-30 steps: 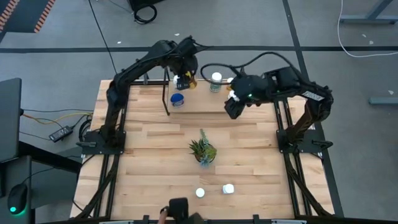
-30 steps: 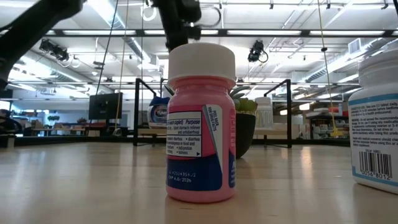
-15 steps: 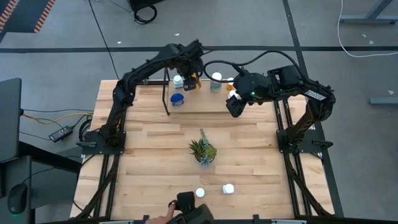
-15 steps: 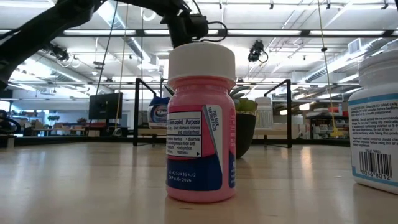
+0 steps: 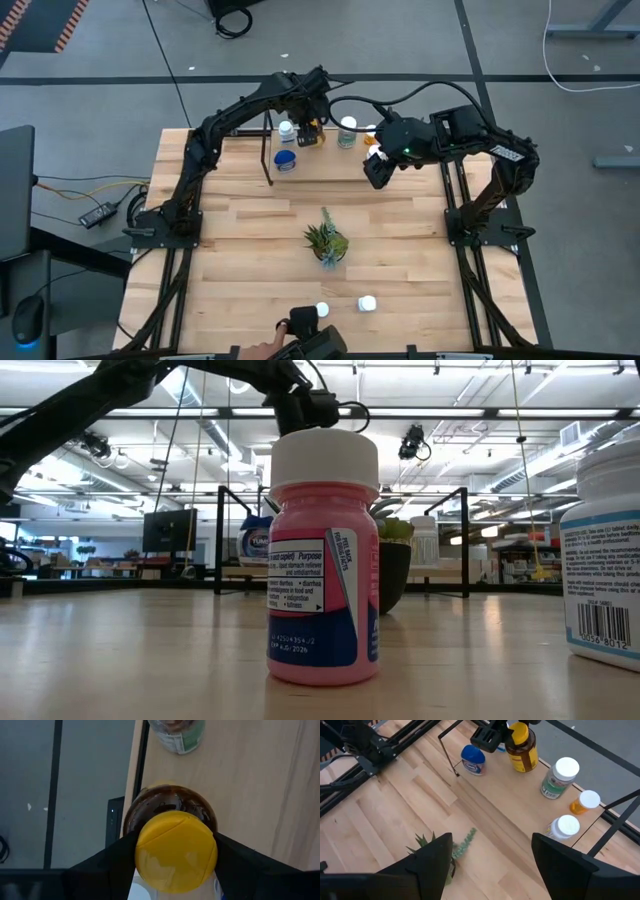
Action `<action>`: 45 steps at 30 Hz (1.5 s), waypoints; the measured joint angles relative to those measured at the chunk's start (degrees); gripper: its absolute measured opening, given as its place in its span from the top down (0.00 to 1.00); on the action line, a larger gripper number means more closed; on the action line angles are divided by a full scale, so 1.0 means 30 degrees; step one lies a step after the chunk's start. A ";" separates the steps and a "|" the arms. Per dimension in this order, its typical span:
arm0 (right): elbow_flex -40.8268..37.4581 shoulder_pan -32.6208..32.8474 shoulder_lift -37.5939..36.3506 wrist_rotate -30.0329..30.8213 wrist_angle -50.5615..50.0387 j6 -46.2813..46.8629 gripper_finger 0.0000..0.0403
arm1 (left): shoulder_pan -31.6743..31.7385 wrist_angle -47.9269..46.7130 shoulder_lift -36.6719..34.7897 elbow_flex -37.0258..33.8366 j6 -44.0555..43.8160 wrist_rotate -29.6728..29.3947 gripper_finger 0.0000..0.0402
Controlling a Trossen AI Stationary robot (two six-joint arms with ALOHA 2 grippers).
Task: Pick and place medicine bottles onto shelf by color
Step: Put the yellow pill bottle on the shelf
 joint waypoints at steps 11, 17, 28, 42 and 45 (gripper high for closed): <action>0.0000 0.0000 0.0000 0.0022 -0.0004 -0.0007 0.31 | -0.0007 0.0096 0.0000 0.0000 -0.0045 0.0216 0.40; 0.0000 0.0000 0.0001 0.0087 -0.0004 -0.0007 0.31 | -0.0015 0.0097 0.0000 0.0000 -0.0065 0.0399 0.41; 0.0000 0.0030 0.0007 0.0087 -0.0004 0.0377 0.31 | -0.0007 -0.0048 0.0082 0.0000 -0.0122 0.0670 0.39; 0.0000 0.0495 0.0007 0.0087 -0.0004 0.0897 0.31 | 0.0000 0.0475 0.0088 0.0000 -0.0268 0.1106 0.40; 0.0000 0.0495 0.0008 0.0087 -0.0004 0.0925 0.31 | -0.0007 0.0491 0.0095 0.0000 -0.0269 0.1137 0.41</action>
